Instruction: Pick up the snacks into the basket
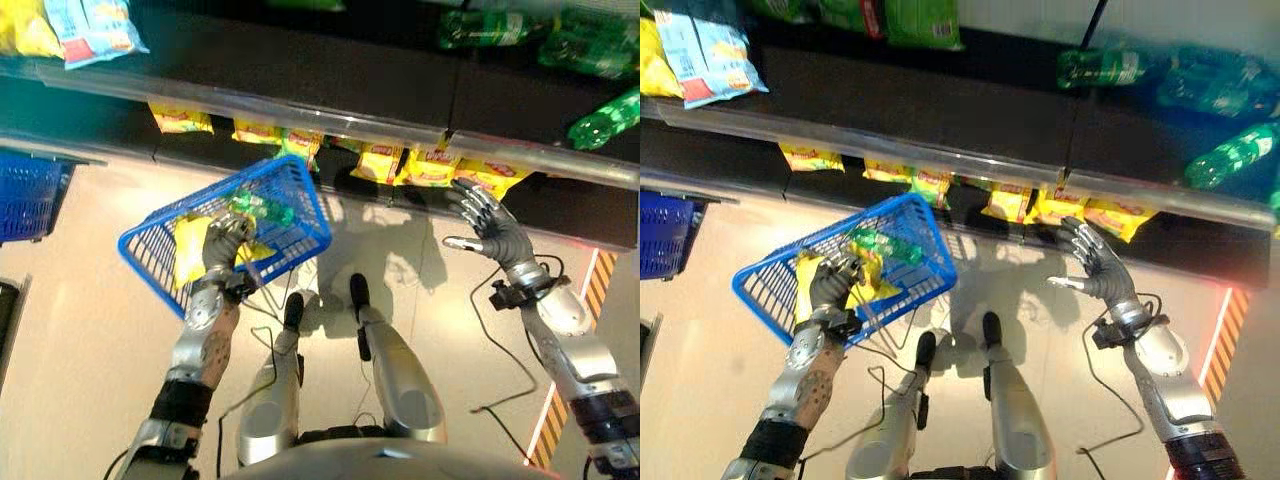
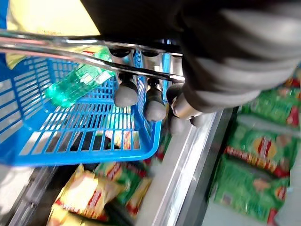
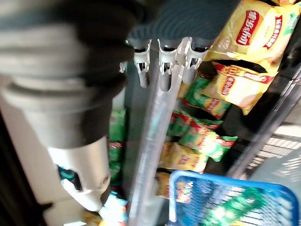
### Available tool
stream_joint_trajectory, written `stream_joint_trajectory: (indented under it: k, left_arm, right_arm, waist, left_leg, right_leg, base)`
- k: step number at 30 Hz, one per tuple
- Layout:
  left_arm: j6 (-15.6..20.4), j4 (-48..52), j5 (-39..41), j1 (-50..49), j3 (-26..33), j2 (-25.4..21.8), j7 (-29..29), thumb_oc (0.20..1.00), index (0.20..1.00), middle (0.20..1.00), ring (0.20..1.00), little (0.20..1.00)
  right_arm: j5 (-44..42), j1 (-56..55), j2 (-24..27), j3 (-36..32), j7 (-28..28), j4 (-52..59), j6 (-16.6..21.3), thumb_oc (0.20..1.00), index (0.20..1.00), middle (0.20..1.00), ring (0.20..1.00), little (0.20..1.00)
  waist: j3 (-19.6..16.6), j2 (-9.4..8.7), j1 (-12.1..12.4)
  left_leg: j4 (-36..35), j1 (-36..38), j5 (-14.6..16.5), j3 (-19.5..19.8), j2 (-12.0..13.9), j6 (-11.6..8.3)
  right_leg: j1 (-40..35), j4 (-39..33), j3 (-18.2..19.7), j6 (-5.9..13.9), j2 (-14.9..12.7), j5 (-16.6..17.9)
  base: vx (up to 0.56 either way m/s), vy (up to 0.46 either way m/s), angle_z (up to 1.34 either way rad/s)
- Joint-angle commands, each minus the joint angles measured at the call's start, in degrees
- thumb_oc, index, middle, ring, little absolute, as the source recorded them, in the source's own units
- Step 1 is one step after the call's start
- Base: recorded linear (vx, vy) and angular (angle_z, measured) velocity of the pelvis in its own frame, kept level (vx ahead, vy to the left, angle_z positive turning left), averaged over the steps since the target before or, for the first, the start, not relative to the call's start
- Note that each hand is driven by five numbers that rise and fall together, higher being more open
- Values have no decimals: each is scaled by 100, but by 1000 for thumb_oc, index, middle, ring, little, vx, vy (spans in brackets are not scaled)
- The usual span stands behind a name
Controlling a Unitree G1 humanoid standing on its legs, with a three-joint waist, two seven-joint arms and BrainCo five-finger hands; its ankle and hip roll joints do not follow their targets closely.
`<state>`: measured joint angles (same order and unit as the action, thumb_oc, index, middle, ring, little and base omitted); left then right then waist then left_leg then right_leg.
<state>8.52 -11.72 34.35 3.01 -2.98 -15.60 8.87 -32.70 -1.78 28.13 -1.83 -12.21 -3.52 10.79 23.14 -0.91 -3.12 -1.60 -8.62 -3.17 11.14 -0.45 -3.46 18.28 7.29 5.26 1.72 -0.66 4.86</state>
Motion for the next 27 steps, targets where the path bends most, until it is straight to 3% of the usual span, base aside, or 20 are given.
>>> stream_joint_trajectory:
  k: [1, 3, 5, 7, 11, 14, 17, 22, 27]
  left_arm:
    - [798, -94, -479, 178, 30, 38, -342, 200, 200, 200, 200, 200]
    - [728, -503, -494, -70, 8, 122, -422, 200, 200, 200, 200, 200]
    - [731, -516, -554, -181, 43, 185, -458, 200, 200, 200, 200, 200]
    - [727, -851, -731, -425, 99, 241, -405, 200, 200, 200, 200, 200]
    - [685, -1422, -1308, -540, -40, 228, -364, 200, 200, 200, 200, 200]
    - [697, -2497, -2381, -390, -369, 143, -147, 200, 200, 200, 200, 200]
    - [572, -4006, -2622, -243, -477, 330, -138, 200, 200, 200, 200, 200]
    - [407, -5370, -2862, -131, -471, 525, -203, 200, 200, 200, 200, 200]
    - [264, -5995, -2934, -183, -258, 579, -346, 200, 200, 200, 200, 200]
  right_arm:
    - [-697, -80, -572, -381, 693, -930, 482, 1000, 1000, 1000, 1000, 1000]
    - [-328, 103, -921, -373, 1320, -1865, 531, 1000, 1000, 1000, 1000, 1000]
    - [206, 110, -950, -437, 1568, -1902, 492, 1000, 1000, 1000, 1000, 1000]
    - [565, 245, -1084, -418, 2028, -2741, 400, 1000, 1000, 1000, 1000, 1000]
    - [1033, 208, -1158, -244, 2169, -3761, 254, 1000, 1000, 1000, 1000, 1000]
    - [1379, 320, -1192, -33, 2299, -4976, 104, 1000, 1000, 1000, 1000, 1000]
    - [1874, 459, -1189, 252, 2289, -6327, -152, 1000, 1000, 1000, 1000, 1000]
    - [2461, 483, -1150, 406, 2363, -7267, -419, 1000, 1000, 1000, 1000, 1000]
    - [2560, 419, -1142, 491, 2198, -7330, -482, 1000, 1000, 1000, 1000, 1000]
  waist:
    - [-1336, -37, 25]
    - [-1674, 65, 82]
    - [-1768, 110, 105]
    - [-1890, 148, 155]
    - [-1961, 164, 203]
    - [-2021, 164, 217]
    - [-2113, 145, 220]
    - [-2179, 123, 226]
    - [-2226, 89, 228]
  left_leg:
    - [-202, 145, 137, -59, -249, 32]
    - [-340, 235, 65, -85, -250, 14]
    - [-340, 229, 58, -83, -248, 17]
    - [-340, 369, 52, -137, -255, 30]
    - [-338, 560, 89, -109, -260, 46]
    - [-328, 673, 117, -115, -242, 51]
    - [-330, 796, 163, -109, -230, 62]
    - [-337, 919, 219, -117, -209, 79]
    - [-340, 966, 258, -124, -198, 93]
  right_leg:
    - [-531, -959, 47, 681, -265, 10]
    - [-689, -1229, 20, 737, -244, 87]
    - [-712, -1229, -1, 746, -239, 39]
    - [-920, -1229, -60, 713, -257, 50]
    - [-1154, -1229, -95, 697, -290, 14]
    - [-1290, -1229, -138, 692, -307, -20]
    - [-1441, -1220, -193, 670, -330, -61]
    - [-1591, -1227, -234, 638, -341, -97]
    - [-1636, -1229, -227, 627, -345, -132]
  base:
    - [42, 10, -1]
    - [51, 13, 0]
    - [6, -1, -2]
    - [71, -17, 11]
    - [92, -11, 8]
    - [47, -4, 11]
    - [76, -2, 4]
    - [53, -6, -1]
    - [56, -9, 0]
